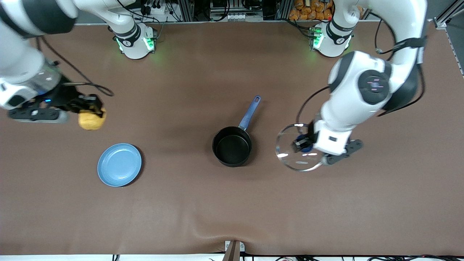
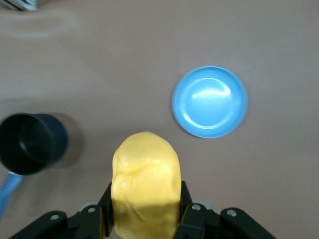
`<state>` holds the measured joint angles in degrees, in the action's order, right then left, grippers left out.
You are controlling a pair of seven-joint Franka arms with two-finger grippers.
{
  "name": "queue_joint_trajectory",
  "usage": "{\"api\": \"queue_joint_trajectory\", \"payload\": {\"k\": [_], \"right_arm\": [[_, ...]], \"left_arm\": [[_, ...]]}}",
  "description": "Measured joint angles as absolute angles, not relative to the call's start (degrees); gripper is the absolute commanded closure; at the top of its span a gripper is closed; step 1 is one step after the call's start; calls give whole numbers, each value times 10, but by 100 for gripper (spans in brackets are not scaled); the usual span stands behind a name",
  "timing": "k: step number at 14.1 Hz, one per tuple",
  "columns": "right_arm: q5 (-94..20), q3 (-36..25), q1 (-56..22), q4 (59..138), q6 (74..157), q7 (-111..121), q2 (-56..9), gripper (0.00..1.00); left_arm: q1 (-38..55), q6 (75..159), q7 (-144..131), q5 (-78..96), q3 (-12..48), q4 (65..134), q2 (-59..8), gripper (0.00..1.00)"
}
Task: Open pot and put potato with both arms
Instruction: 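Lift the lid with the left gripper while the right gripper lifts the potato, then carry the potato over the pot with the right gripper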
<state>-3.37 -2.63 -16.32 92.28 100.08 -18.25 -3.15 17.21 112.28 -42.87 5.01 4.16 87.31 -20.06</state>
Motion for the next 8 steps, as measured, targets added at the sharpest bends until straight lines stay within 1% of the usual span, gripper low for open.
{"api": "queue_joint_trajectory", "payload": {"k": [3,6,8], "right_arm": [[-34,-25,-235,913,1039,-247,-64,100],[-34,-25,-275,867,1050,-258,-132,100],[-34,-26,-299,830,1057,-279,-180,100]], "left_arm": [[122,1122,-323,51,42,951,-161,100],[87,1128,-269,51,42,1005,-153,100],[64,1147,-230,51,42,1038,-153,100]]}}
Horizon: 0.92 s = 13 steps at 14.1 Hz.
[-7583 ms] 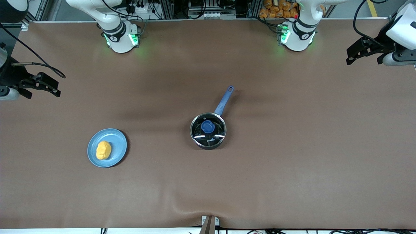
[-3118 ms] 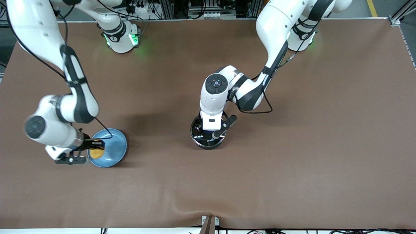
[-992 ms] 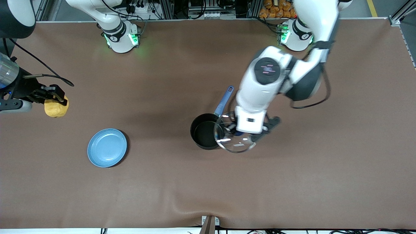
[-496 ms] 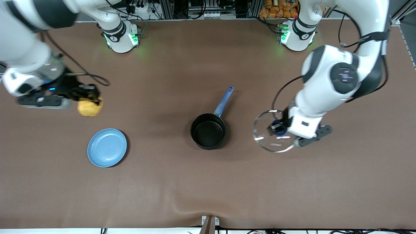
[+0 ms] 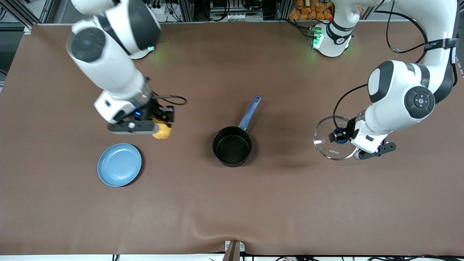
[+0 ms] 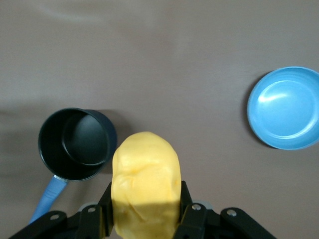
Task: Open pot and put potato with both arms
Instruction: 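Carry the potato over the pot with the right gripper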
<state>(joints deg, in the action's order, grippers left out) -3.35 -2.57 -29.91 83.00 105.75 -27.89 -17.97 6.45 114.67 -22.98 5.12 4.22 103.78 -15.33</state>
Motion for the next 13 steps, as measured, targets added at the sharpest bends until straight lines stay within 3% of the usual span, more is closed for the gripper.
{"api": "queue_joint_trajectory", "payload": {"k": [8,13], "right_arm": [[-16,-28,-401,753,1191,-348,-354,100],[-9,-30,-433,740,1247,-377,-428,100]], "left_arm": [[1,1331,-109,51,43,1174,-161,100],[-30,1364,-28,62,43,1185,-188,100]]}}
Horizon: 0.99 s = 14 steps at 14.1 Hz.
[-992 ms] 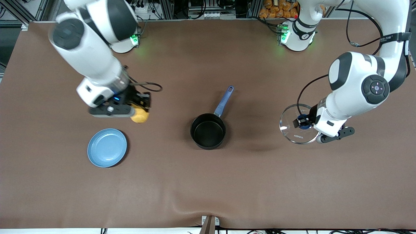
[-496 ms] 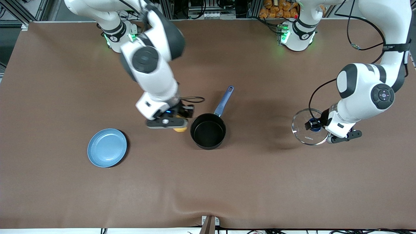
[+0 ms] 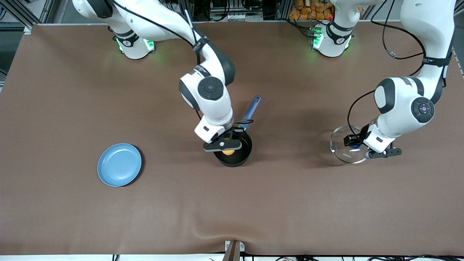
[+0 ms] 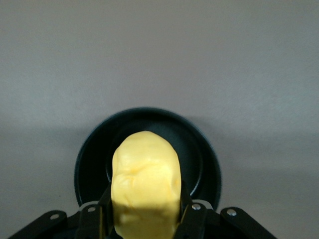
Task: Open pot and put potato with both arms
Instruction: 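Carry the potato over the pot with the right gripper, then lower the potato into the pot while the left gripper sets the lid down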
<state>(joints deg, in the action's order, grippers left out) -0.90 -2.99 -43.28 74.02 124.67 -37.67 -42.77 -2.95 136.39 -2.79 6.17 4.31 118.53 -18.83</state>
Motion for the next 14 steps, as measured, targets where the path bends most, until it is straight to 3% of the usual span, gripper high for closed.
{"api": "queue_joint_trajectory", "payload": {"k": [12,13,14], "right_arm": [[5,-30,-454,739,1327,-382,-513,100],[5,-31,-454,739,1327,-383,-515,96],[5,-31,-454,739,1327,-383,-515,85]], "left_arm": [[-34,1427,11,82,49,1194,-240,100],[-34,1428,11,82,50,1194,-243,100],[-34,1430,11,82,50,1194,-244,100]]}}
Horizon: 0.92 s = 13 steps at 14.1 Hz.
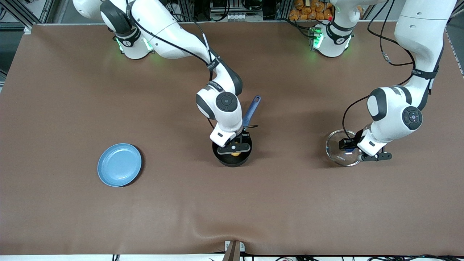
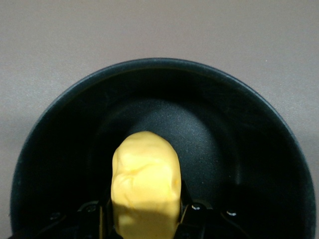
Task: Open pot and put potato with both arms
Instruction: 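Lower the potato into the pot while the left gripper sets the lid down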
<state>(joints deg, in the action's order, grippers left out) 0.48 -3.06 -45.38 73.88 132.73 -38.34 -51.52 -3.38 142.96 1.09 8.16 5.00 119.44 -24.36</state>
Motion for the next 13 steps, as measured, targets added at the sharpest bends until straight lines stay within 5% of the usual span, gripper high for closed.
{"api": "queue_joint_trajectory", "payload": {"k": [1,3,7,8,9,10,13], "right_arm": [[5,-31,-454,739,1327,-384,-515,66],[5,-31,-454,739,1327,-387,-516,46],[5,-31,-454,738,1327,-392,-516,46],[5,-31,-454,737,1327,-392,-516,46],[5,-32,-454,733,1327,-392,-516,46],[5,-33,-454,729,1327,-392,-516,44],[5,-38,-454,719,1311,-392,-512,45]], "left_arm": [[-34,1430,11,82,51,1194,-244,100],[-34,1431,11,82,53,1195,-244,100],[-34,1432,11,88,54,1196,-248,100],[-34,1432,11,88,54,1196,-249,74],[-34,1433,11,89,54,1197,-250,9],[-34,1433,11,89,54,1197,-250,0],[-37,1434,11,93,54,1197,-250,0]]}}
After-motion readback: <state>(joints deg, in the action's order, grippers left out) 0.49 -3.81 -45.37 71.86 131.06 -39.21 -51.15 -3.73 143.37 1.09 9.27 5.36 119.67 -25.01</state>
